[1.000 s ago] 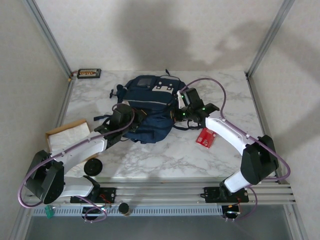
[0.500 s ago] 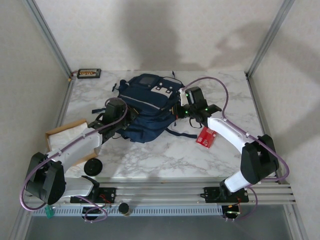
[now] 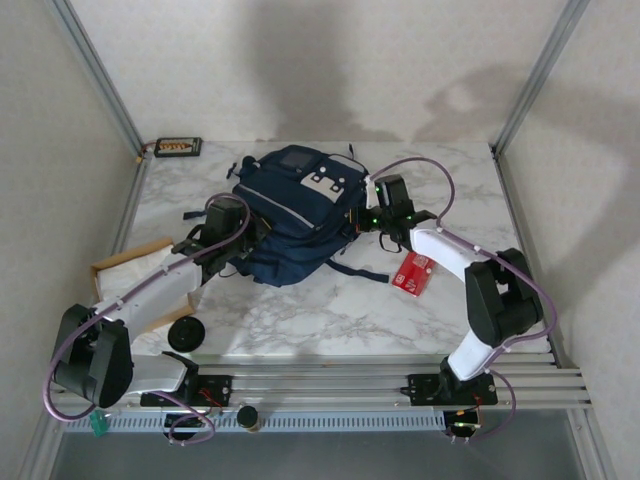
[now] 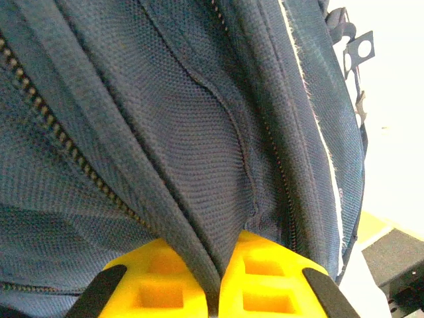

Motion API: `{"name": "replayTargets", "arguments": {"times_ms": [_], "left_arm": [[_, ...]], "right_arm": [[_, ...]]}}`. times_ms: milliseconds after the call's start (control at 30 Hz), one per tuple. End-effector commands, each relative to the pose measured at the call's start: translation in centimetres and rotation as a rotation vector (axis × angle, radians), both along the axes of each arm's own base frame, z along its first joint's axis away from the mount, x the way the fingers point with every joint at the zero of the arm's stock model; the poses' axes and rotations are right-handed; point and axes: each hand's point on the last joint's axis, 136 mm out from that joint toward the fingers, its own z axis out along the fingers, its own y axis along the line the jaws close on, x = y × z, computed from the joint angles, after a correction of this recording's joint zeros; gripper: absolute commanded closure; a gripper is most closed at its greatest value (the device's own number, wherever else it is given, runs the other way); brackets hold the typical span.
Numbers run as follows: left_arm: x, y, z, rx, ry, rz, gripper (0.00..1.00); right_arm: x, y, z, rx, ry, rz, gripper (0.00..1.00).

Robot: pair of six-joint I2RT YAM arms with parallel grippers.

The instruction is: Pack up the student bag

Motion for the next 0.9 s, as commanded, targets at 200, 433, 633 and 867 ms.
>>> {"name": "replayTargets", "arguments": {"times_ms": [200,433,633,867], "left_arm": [[2.2,4.9,1.6,0.108,-0.063,0.121,0.62],[0.1,3.9,2.7,0.107,-0.086,0.101,0.55],[-0.9,1.1,4.2,0.069,-0.133,0.08,0.54],[-1.0,-1.7,3.8,0.048,-0.126,0.034,0.55]], "right_arm": [[-1.8,-1.4,3.0,0.052,0.039,-0.125,0.57],[-3.9,3.0,3.3,0.216,0.204,-0.124,0.3],[-1.7,7.3,2.8,0.223,0.267,-0.158,0.33],[0.2,10.1,2.4,0.249,0.297,-0.151,0.47]]}}
